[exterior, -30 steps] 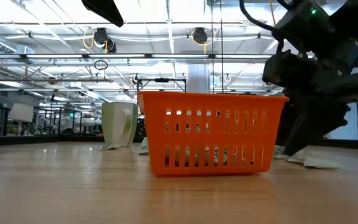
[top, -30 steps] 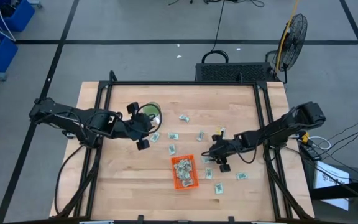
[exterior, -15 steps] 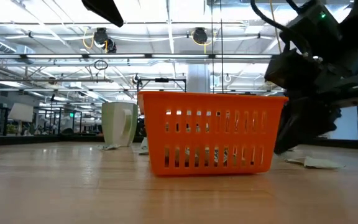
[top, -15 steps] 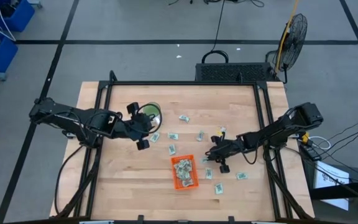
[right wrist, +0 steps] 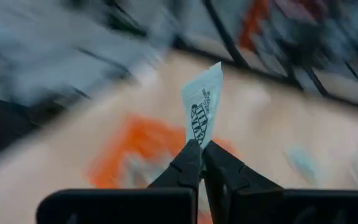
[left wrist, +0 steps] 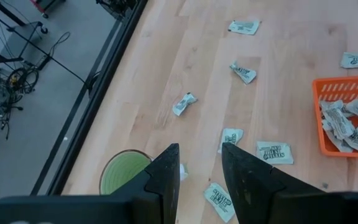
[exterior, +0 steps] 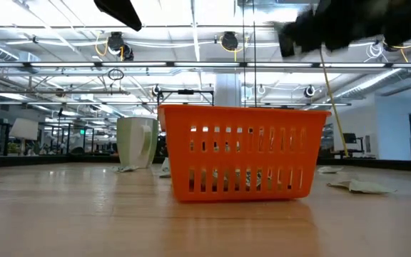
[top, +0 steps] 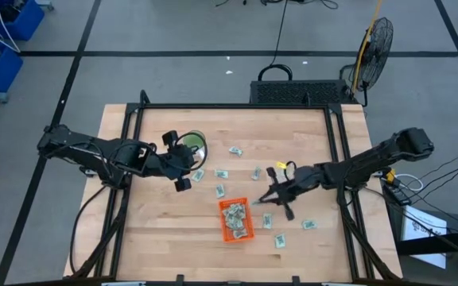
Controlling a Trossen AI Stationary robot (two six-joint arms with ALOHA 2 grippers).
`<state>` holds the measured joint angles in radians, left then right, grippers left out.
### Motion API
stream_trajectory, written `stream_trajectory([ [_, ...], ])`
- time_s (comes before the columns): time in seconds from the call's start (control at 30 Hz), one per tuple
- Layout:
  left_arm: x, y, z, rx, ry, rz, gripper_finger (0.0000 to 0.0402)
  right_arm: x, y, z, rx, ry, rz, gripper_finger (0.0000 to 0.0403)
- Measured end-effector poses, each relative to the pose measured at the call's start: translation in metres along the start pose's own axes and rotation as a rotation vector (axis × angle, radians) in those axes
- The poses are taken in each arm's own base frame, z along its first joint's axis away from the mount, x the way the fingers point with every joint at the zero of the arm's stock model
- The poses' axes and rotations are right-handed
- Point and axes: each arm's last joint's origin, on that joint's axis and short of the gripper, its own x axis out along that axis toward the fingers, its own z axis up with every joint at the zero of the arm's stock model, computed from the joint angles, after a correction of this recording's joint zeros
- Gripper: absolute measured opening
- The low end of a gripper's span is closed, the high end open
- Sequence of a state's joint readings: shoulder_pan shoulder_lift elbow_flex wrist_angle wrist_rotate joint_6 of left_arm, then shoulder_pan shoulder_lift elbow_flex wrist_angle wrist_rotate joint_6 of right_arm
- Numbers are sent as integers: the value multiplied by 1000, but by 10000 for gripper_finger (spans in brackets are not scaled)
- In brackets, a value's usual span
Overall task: Pick and place Stevia / Truvia into bins
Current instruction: Put the stevia packet into the orange basket
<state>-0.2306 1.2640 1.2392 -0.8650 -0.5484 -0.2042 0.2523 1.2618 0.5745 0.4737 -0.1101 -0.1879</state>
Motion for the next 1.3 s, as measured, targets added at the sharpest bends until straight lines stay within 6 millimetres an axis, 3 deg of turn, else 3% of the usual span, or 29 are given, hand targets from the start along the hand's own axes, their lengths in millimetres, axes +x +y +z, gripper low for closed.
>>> stream_trajectory([
  [0.1,0,0,0,13,0,0,127,-2,4,20,-128,-171,178,2],
  [0.17,0,0,0,19,-1,0,127,3,6,29,-182,-178,208,1],
  [0.6,0,0,0,9,-1,-7,127,101,-3,19,-146,382,206,1],
  [0.77,0,0,0,10,1,-12,127,127,-4,15,-62,490,177,1],
  [0.97,0,-2,0,10,10,-55,127,136,-1,-2,101,578,174,13],
  [1.13,0,-2,0,9,10,-56,127,141,8,-13,113,626,190,23],
  [1.3,0,-2,0,6,10,-57,127,144,13,-12,111,609,196,42],
])
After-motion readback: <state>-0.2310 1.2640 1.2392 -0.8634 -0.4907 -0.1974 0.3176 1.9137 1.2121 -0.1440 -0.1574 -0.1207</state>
